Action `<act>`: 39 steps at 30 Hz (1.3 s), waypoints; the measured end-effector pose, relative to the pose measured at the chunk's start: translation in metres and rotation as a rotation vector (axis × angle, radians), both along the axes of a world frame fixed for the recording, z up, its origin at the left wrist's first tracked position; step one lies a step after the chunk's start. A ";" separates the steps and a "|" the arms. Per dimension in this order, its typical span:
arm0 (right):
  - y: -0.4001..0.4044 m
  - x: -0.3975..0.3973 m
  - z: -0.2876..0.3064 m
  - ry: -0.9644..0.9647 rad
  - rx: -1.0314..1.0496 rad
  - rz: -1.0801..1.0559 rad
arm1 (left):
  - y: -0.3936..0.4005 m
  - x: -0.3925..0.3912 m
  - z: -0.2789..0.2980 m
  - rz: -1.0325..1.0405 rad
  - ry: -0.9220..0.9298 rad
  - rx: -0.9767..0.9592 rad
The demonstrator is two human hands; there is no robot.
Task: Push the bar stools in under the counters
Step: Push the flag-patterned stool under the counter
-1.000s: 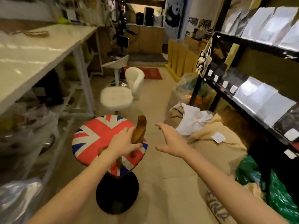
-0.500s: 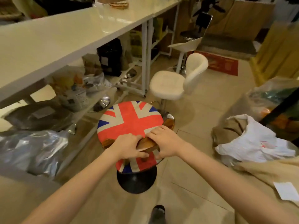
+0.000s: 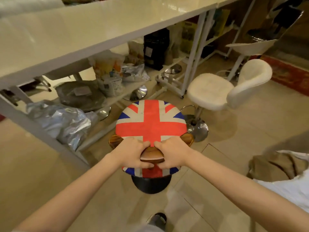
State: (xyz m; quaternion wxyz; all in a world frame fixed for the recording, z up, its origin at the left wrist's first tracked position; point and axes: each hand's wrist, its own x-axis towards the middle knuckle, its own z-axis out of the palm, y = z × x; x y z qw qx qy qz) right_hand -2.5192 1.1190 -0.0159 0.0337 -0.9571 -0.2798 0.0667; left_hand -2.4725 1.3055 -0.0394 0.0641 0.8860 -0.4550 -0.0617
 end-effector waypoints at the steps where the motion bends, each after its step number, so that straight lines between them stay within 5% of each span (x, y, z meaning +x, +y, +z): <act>1: -0.001 0.000 0.001 -0.006 -0.003 0.013 | 0.000 0.000 -0.001 0.030 -0.004 0.016; 19: -0.015 0.023 0.003 -0.056 -0.090 0.135 | -0.018 0.002 0.008 0.198 -0.107 0.106; 39: 0.044 0.204 0.002 -0.076 -0.071 0.165 | 0.040 0.173 0.012 0.287 -0.037 0.139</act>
